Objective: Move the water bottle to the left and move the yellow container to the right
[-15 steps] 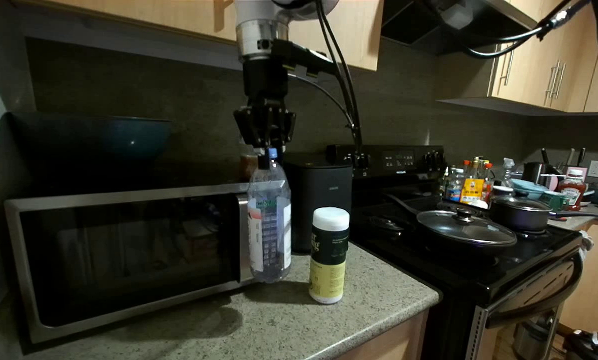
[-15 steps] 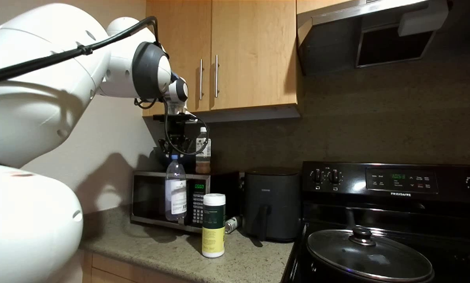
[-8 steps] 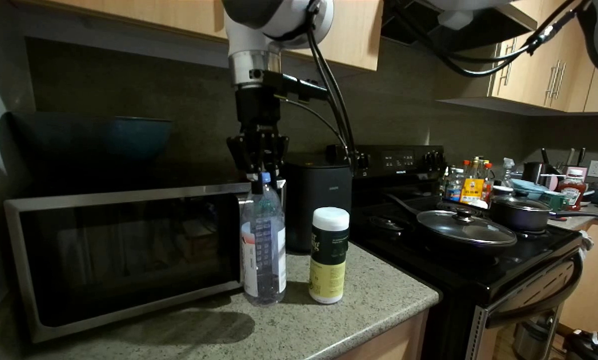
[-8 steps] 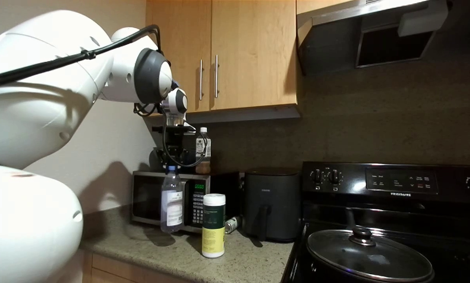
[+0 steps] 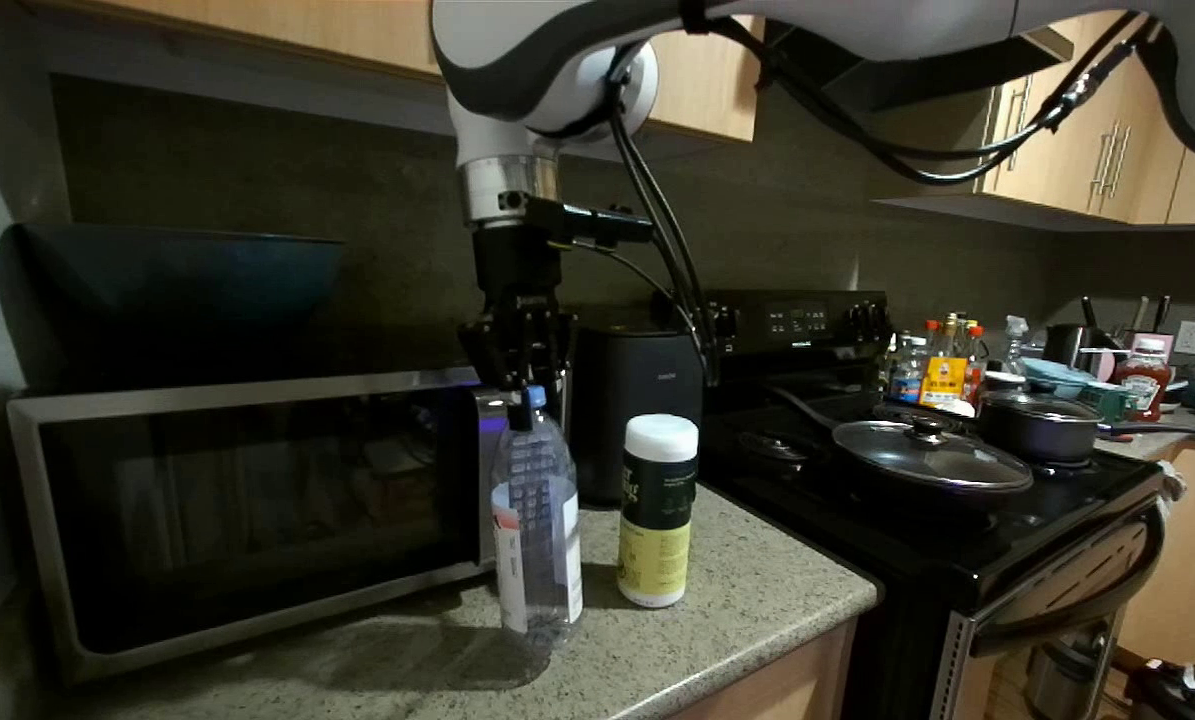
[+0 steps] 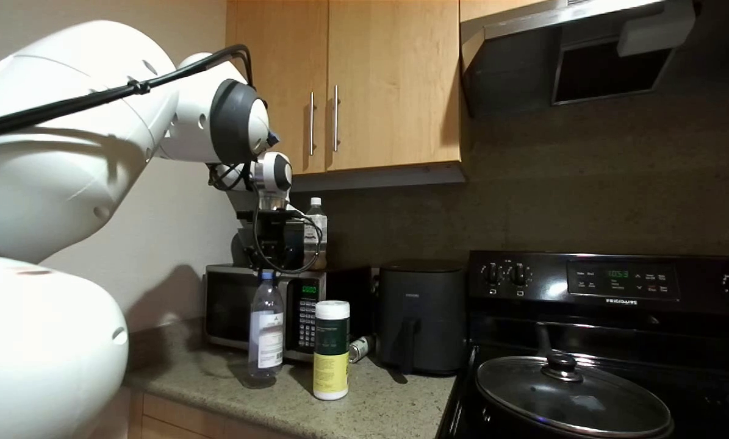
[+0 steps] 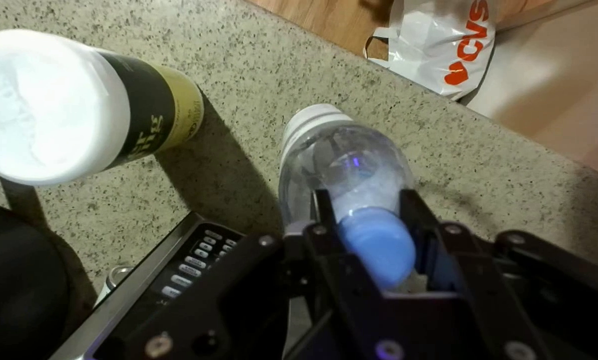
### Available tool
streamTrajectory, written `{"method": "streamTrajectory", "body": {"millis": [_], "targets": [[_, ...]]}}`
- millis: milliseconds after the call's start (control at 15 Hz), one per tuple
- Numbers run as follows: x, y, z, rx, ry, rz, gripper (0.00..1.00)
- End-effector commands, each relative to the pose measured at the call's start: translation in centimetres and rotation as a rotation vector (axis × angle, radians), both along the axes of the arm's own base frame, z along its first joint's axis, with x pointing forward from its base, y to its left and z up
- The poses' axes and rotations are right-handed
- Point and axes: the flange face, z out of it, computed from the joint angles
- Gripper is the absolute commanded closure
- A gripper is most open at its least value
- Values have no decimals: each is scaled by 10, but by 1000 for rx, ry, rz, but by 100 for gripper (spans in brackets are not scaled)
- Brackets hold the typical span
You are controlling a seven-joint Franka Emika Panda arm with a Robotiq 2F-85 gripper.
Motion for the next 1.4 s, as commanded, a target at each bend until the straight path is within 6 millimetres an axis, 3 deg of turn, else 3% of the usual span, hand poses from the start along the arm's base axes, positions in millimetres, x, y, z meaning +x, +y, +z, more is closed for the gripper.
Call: {"method": "streamTrajectory", "body": {"millis": [0,133,200,267,600,733,933,1333], "targets": [[0,-3,-6,15,-14,-4,88],[1,-2,-8,17,-18,-3,88],[1,-2,-8,17,-21,-3,38],[1,-2,-8,18,-21,-2,38],[2,-3,-7,26,-22,-4,6],[3,-3,-7,28,-20,-6,0],[-3,-8,2,10,22,-16,0],[-41,-27,53,-124,74,-66,0]]}}
